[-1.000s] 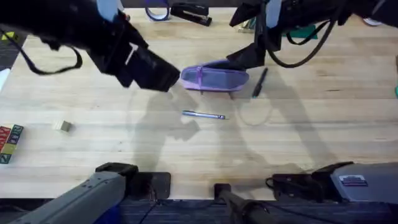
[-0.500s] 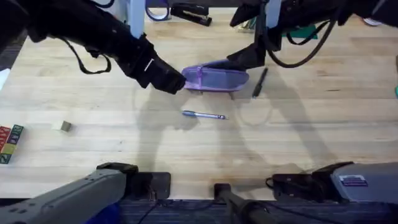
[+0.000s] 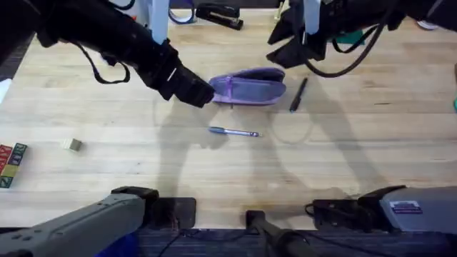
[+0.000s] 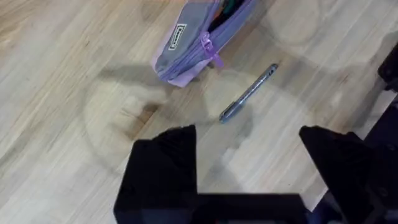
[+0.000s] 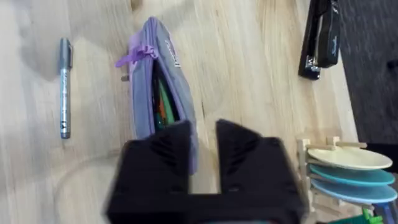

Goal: Unzip the bag, pick up the pens from the table one at a time and place them inside, then zip the bag closed.

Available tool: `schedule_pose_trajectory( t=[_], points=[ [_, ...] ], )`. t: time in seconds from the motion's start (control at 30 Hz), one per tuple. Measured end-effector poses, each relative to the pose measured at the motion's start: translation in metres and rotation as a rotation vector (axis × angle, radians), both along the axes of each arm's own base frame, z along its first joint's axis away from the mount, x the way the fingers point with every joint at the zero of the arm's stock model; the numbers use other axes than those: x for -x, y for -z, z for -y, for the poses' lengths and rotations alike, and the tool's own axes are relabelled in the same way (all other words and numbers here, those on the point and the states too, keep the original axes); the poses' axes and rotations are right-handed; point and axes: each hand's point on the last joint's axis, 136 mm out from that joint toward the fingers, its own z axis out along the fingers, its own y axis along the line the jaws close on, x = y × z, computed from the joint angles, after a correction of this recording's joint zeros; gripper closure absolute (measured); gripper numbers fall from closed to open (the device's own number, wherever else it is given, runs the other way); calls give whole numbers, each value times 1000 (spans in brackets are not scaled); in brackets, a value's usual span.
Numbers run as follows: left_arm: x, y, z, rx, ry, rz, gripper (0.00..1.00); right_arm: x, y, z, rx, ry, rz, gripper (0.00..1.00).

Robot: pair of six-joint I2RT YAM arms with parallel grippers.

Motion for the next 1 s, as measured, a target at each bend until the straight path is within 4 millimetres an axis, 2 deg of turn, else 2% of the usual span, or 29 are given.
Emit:
schedule_pose_trajectory(
  t=[0.07, 0.13, 0.57, 0.77, 1.0],
  points=[
    [0, 0, 0, 0, 0, 0, 6, 1, 1, 1, 3, 1, -4, 911],
    [0, 0, 0, 0, 0, 0, 6, 2, 2, 1, 5, 4, -14, 966],
    [0, 0, 0, 0, 0, 0, 6, 12, 8, 3, 20, 3, -63, 970],
    [0, 0, 0, 0, 0, 0, 7, 24, 13, 8, 39, 16, -135, 970],
    [0, 0, 0, 0, 0, 0, 6, 26, -12, 13, 65, 33, -139, 972]
  ],
)
